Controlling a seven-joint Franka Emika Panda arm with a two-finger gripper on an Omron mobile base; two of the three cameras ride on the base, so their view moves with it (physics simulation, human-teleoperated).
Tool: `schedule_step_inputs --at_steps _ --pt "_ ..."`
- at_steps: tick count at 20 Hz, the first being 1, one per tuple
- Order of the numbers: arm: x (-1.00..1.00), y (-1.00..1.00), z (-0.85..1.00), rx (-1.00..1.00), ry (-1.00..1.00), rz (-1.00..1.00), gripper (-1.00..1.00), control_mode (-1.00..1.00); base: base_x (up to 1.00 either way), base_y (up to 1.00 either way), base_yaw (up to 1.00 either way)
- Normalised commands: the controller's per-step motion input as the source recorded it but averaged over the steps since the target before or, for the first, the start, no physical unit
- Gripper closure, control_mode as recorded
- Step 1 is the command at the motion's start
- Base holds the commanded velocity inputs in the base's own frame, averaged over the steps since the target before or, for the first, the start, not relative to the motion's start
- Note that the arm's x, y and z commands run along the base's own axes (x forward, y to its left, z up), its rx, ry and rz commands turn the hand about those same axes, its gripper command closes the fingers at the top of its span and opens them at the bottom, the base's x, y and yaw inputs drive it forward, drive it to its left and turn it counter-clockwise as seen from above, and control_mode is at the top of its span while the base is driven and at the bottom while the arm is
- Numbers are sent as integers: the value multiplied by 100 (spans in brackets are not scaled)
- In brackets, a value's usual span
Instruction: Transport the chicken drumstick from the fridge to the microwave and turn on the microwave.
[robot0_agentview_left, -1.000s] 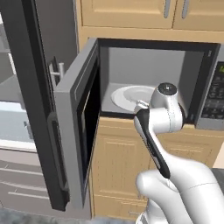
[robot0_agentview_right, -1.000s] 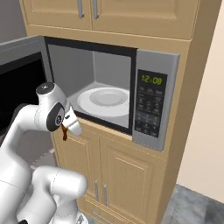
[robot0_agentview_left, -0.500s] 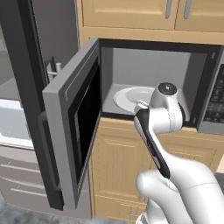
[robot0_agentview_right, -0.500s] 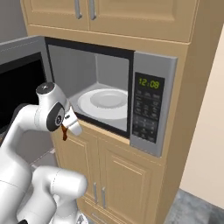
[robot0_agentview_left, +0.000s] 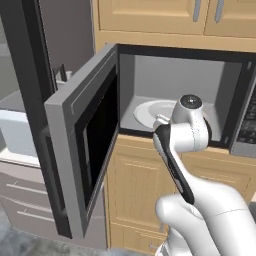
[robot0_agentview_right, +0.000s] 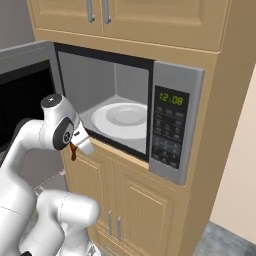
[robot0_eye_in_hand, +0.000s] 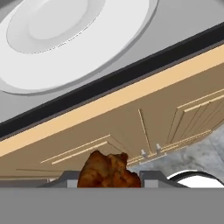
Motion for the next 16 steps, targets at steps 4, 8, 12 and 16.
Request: schedule_step_inputs --at_steps 4,8,12,16 --pt "0 0 0 0 0 0 100 100 23 -44 11" --pt "0 0 0 0 0 0 100 100 20 -40 11" --pt "0 0 0 0 0 0 100 100 9 -34 8" --pt "0 -14 0 0 -2 3 100 -100 0 -6 1"
